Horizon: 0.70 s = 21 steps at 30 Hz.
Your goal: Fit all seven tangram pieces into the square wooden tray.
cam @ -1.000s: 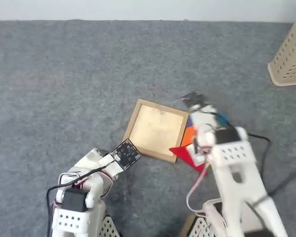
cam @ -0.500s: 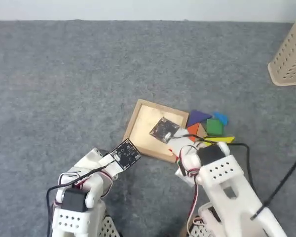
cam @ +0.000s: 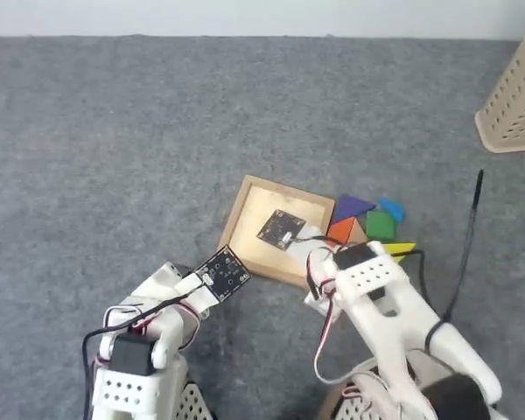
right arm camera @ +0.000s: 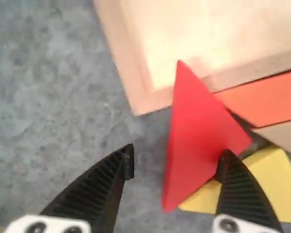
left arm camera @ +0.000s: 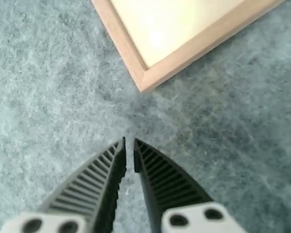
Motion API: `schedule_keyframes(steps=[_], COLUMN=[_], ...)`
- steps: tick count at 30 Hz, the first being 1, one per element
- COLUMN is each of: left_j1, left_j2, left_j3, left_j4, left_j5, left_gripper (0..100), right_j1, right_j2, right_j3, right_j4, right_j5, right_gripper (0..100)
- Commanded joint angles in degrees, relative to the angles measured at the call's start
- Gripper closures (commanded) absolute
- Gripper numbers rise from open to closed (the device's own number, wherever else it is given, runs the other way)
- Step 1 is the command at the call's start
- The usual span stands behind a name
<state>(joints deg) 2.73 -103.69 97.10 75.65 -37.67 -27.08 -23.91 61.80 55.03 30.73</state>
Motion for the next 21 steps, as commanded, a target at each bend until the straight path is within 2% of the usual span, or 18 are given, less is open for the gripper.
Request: schedule_keyframes(steps=[1, 3, 10, 15, 21], left_j1=[-0.5, -0.5, -0.5, -0.5, -0.5], left_j2=[-1.0, -1.0, -1.0, -1.0, -1.0], left_j3=[-0.6, -0.6, -0.6, -0.6, -0.6], left_j4=[0.3, 0.3, 0.3, 0.3, 0.3], left_j5=[-0.7, -0.7, -0.7, -0.7, -0.7], left_gripper=[97, 97, 97, 97, 97], right_j1=[4.4, 6.3, 7.9, 8.0, 8.0], right_j2=[3.3, 4.0, 3.9, 3.9, 3.9], right_j3=[-2.4, -2.4, -3.1, -4.4, -10.1], right_j4=[-4.0, -5.1, -5.2, -4.7, 2.2], right_j5=[0.5, 0.5, -3.9, -6.0, -6.0], right_gripper=[72.9, 74.2, 92.8, 96.5, 99.1])
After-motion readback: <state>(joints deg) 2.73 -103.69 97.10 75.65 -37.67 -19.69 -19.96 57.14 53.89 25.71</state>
